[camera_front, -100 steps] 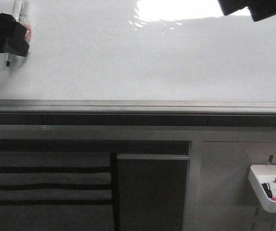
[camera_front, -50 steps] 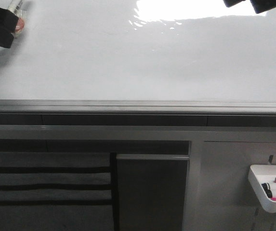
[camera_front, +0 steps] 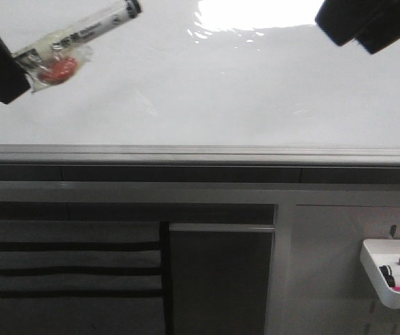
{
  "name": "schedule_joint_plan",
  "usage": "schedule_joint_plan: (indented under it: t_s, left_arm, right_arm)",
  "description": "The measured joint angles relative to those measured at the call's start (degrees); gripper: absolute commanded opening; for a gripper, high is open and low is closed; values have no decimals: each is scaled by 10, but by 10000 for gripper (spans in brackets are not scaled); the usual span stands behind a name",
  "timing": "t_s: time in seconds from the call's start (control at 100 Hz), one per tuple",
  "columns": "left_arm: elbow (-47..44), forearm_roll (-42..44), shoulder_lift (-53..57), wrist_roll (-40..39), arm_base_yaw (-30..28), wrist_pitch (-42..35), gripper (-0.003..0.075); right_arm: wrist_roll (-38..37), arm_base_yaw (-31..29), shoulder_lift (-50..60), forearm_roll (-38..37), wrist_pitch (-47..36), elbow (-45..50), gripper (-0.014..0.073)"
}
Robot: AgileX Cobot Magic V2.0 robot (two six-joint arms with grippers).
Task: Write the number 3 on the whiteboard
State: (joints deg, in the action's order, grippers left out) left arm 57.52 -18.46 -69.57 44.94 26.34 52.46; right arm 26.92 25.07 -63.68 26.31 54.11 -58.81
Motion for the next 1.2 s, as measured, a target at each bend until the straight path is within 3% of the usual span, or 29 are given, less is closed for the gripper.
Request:
schedule_joint_plan:
  t_s: [0.3, 0.57, 0.93, 1.2]
  left_arm:
    - [2, -27, 0, 89, 104, 9, -20]
    - [2, -30, 0, 105, 141, -12, -20]
    - [2, -30, 0, 106, 143, -15, -20]
    - [2, -30, 0, 106, 143, -15, -20]
  right_arm:
    - [240, 1, -65, 162, 45, -30, 365]
    - [427, 52, -91, 203, 25, -33, 365]
    - [456, 64, -110, 207, -16, -33, 362]
    - [456, 64, -110, 208, -16, -33, 134]
